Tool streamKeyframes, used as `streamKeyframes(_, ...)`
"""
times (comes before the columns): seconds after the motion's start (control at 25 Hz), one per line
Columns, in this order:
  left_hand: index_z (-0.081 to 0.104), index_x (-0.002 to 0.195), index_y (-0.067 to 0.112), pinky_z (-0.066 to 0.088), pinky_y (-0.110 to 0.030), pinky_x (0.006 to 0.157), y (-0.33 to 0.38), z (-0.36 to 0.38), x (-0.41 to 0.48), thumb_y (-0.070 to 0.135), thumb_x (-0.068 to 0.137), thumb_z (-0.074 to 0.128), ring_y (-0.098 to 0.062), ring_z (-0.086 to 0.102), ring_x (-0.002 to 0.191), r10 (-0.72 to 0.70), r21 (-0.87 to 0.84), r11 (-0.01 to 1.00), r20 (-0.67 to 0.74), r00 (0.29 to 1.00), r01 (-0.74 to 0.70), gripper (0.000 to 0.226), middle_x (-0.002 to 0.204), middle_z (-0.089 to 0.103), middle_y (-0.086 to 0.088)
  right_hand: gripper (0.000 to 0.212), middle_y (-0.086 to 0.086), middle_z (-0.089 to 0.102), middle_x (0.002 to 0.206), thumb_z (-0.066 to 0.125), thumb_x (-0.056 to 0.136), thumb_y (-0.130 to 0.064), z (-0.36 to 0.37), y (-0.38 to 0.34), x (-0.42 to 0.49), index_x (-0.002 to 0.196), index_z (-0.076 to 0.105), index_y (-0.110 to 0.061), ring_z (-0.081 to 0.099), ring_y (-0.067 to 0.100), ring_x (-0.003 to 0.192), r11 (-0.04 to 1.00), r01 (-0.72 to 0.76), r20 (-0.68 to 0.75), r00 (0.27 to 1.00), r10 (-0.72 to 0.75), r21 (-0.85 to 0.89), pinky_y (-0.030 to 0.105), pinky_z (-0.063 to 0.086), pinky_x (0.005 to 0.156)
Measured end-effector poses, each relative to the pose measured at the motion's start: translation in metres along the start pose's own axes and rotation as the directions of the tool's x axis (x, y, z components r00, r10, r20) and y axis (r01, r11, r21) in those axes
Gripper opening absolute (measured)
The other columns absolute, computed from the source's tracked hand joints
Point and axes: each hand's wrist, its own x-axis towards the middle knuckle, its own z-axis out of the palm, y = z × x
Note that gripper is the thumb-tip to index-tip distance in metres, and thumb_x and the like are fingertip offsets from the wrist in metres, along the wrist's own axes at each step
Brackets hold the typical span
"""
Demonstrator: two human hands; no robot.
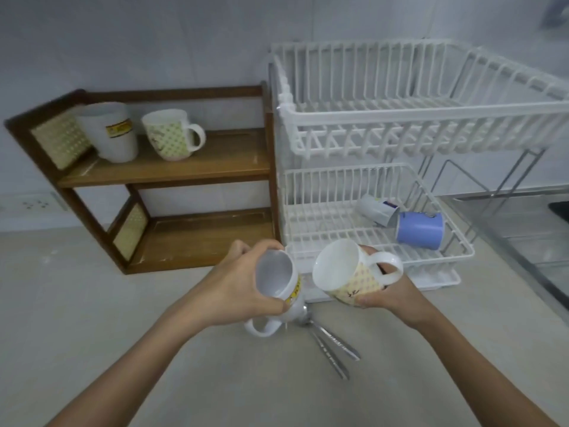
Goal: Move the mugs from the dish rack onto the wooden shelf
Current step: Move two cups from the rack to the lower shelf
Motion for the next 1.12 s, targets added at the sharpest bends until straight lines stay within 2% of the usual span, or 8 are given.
streamKeyframes(0.12,0.037,0.112,0.060,0.045,-0.017,0.069,-0.057,-0.034,-0.023,0.054,0.046,0.074,0.001,0.055,0.088,-0.113,0.031,0.993,-0.021,0.993,0.114,0.076,0.104,0.034,0.017,0.074,-0.016,0.068,0.112,0.084,0.053,-0.016,0.073,0.017,0.011,0.117,0.061,-0.044,0.065,0.008,0.105,0.999,0.009,0.028,1.000,-0.010,0.049,0.028,0.058,0.071)
streamKeyframes(0.2,0.038,0.111,0.060,0.043,-0.017,0.067,-0.096,-0.053,-0.031,0.055,0.047,0.075,-0.002,0.055,0.086,-0.200,0.032,0.979,-0.049,0.979,0.202,0.075,0.103,0.036,0.014,0.071,-0.014,0.071,0.107,0.086,0.050,-0.018,0.118,0.029,0.024,0.112,0.063,-0.045,0.067,0.010,0.101,0.997,-0.012,-0.012,1.000,0.012,0.072,0.029,0.058,0.067)
streamKeyframes(0.36,0.043,0.120,0.048,0.044,-0.024,0.080,-0.170,-0.085,-0.022,0.051,0.052,0.078,-0.016,0.056,0.091,-0.323,0.034,0.942,-0.161,0.932,0.333,0.077,0.109,0.039,0.001,0.063,-0.022,0.070,0.096,0.088,0.048,-0.021,0.202,0.046,0.072,0.101,0.065,-0.047,0.067,0.000,0.092,0.996,-0.056,-0.094,0.994,0.063,0.072,0.023,0.057,0.058)
streamKeyframes(0.52,0.041,0.129,0.035,0.043,-0.026,0.085,-0.220,-0.109,0.014,0.051,0.057,0.078,-0.028,0.056,0.097,-0.425,0.036,0.893,-0.257,0.868,0.448,0.083,0.123,0.036,-0.010,0.048,-0.007,0.073,0.099,0.089,0.059,-0.024,0.261,0.053,0.145,0.100,0.065,-0.029,0.069,0.008,0.091,0.993,-0.097,-0.215,0.971,0.109,0.065,0.018,0.055,0.064)
streamKeyframes(0.64,0.040,0.131,0.031,0.048,-0.033,0.089,-0.242,-0.113,0.046,0.050,0.060,0.077,-0.034,0.058,0.106,-0.452,0.048,0.875,-0.275,0.849,0.482,0.082,0.136,0.029,-0.016,0.059,-0.004,0.070,0.104,0.089,0.061,-0.021,0.282,0.058,0.202,0.113,0.061,-0.025,0.068,0.013,0.096,0.991,-0.091,-0.275,0.955,0.114,0.095,0.015,0.054,0.060)
streamKeyframes(0.76,0.038,0.135,0.028,0.048,-0.035,0.091,-0.263,-0.116,0.078,0.050,0.065,0.075,-0.035,0.053,0.115,-0.470,0.059,0.865,-0.255,0.845,0.499,0.083,0.140,0.027,-0.017,0.078,-0.009,0.064,0.110,0.091,0.058,-0.024,0.292,0.071,0.250,0.125,0.050,-0.030,0.063,0.009,0.098,0.993,-0.088,-0.323,0.940,0.110,0.083,0.014,0.053,0.057)
streamKeyframes(1.0,0.031,0.141,0.022,0.051,-0.037,0.088,-0.290,-0.121,0.123,0.050,0.070,0.071,-0.035,0.046,0.119,-0.492,0.207,0.824,-0.202,0.847,0.528,0.086,0.138,0.034,-0.019,0.085,-0.007,0.056,0.100,0.087,0.049,-0.052,0.303,0.106,0.310,0.117,0.043,-0.028,0.054,0.004,0.082,0.970,-0.235,-0.440,0.879,0.184,-0.064,0.017,0.041,0.058)
streamKeyframes(1.12,0.025,0.145,0.022,0.050,-0.038,0.091,-0.294,-0.117,0.134,0.047,0.072,0.071,-0.037,0.046,0.122,-0.502,0.222,0.818,-0.175,0.847,0.531,0.089,0.144,0.024,-0.022,0.092,-0.004,0.058,0.103,0.083,0.042,-0.062,0.301,0.116,0.328,0.117,0.042,-0.027,0.056,0.011,0.084,0.954,-0.276,-0.484,0.854,0.189,-0.114,0.028,0.047,0.069)
